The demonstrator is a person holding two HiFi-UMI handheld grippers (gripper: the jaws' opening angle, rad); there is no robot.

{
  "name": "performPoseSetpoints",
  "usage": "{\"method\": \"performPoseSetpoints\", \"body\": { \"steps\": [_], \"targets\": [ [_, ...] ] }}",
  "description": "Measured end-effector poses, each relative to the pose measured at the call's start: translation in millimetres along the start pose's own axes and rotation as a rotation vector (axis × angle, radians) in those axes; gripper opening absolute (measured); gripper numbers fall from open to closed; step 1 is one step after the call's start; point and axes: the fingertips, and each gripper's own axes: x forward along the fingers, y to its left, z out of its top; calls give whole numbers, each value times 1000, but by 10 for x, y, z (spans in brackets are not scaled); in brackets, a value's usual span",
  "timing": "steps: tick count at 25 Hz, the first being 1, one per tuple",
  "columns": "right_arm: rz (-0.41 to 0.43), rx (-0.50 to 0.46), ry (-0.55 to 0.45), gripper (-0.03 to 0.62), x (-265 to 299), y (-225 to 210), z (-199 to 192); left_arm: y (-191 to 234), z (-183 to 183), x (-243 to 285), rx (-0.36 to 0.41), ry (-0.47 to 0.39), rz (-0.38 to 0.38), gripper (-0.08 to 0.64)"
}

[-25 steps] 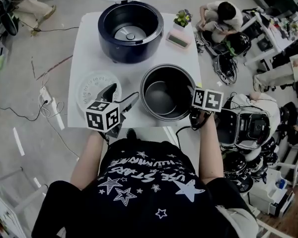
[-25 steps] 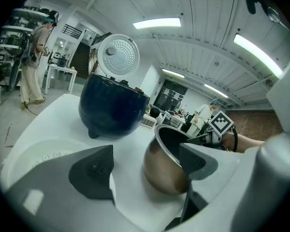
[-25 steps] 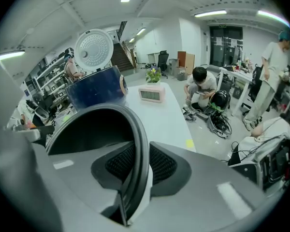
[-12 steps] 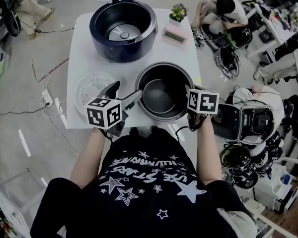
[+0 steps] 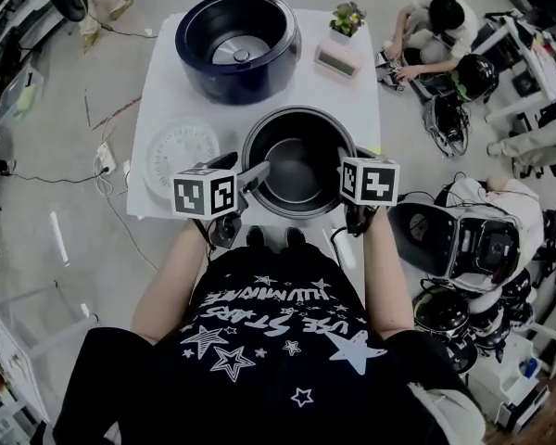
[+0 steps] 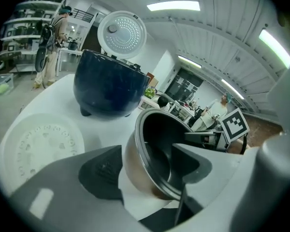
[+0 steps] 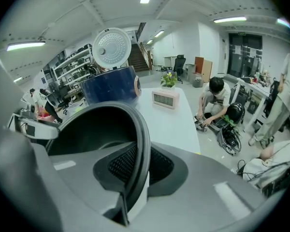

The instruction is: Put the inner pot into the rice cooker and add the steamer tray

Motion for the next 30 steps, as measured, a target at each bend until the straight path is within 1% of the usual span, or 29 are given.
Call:
{"method": "performPoseSetpoints", "body": {
  "steps": [2,5,8,10,14,18,23,26,30],
  "targets": [
    [13,-17,-4,74,41,7,77,20,4,74,-38,26,2,249],
    [34,-47,-9,74,82,51,139,72,-17,132,-71,33,29,194],
    [62,-68,-11,75,118,92,174,141,-40,143,-93,20,77,144],
    [74,-75,-15,76,130,102,202,166,-40,143,-98,19,106,135],
    [92,-93,-33,78,132,144,247,200,-47,117,-76,21,191,107],
    [109,-152,-80,77,103,196,341,187,-43,60,-78,-11,262,80],
    [134,-182,-140,77,-44,185,523,62,129,-60,-65,-80,299,71],
    [150,-189,-185,77,-167,172,684,-47,337,-188,-33,-136,323,69],
    [172,-211,-257,77,-397,177,954,-227,596,-372,-18,-214,336,67]
  ]
}}
